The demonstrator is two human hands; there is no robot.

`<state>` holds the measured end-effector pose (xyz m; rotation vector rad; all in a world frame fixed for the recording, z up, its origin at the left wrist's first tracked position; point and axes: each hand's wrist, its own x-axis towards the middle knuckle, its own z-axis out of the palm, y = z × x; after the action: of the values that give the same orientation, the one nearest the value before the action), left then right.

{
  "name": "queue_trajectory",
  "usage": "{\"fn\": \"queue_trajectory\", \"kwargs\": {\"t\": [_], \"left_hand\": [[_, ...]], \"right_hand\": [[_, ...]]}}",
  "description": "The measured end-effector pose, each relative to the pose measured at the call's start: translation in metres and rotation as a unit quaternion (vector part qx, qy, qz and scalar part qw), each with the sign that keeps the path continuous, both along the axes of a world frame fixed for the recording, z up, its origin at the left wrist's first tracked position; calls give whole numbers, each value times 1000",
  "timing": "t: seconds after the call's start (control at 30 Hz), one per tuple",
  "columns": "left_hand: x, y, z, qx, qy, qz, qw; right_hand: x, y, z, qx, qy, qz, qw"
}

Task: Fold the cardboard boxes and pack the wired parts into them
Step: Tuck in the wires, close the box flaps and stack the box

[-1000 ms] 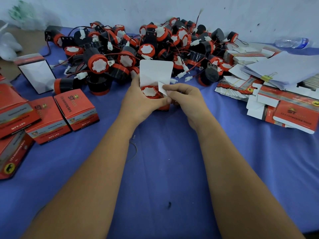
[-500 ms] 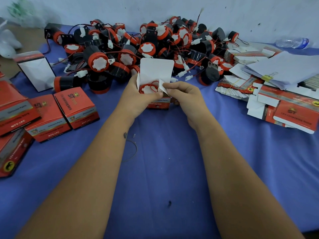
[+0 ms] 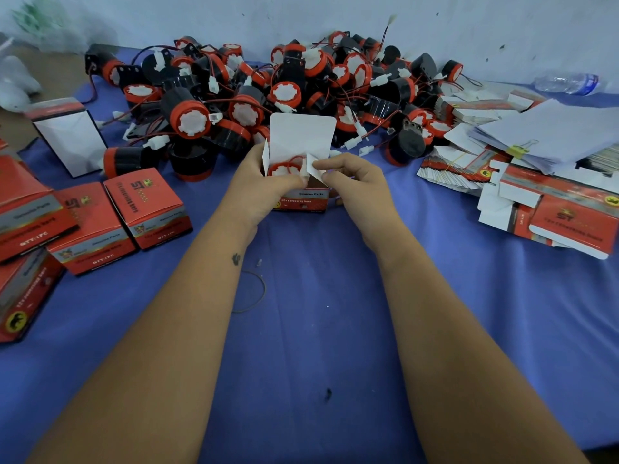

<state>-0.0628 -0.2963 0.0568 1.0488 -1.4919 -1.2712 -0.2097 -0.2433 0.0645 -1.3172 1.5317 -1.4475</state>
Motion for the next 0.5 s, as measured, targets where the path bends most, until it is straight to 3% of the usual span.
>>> {"fn": "queue_trajectory", "kwargs": {"t": [0.27,0.37,0.5], "left_hand": [[-7,4,0,-22,3,-10,1000],[-9,3,0,-21,1,-15,1000],[-9,3,-2,-9,3,-2,1000]], "right_hand": [[7,-3,-3,-47,54,-25,997],[6,0,-6,-96,194,-36,976],[4,3,-6,-140,360,-71,919]]}}
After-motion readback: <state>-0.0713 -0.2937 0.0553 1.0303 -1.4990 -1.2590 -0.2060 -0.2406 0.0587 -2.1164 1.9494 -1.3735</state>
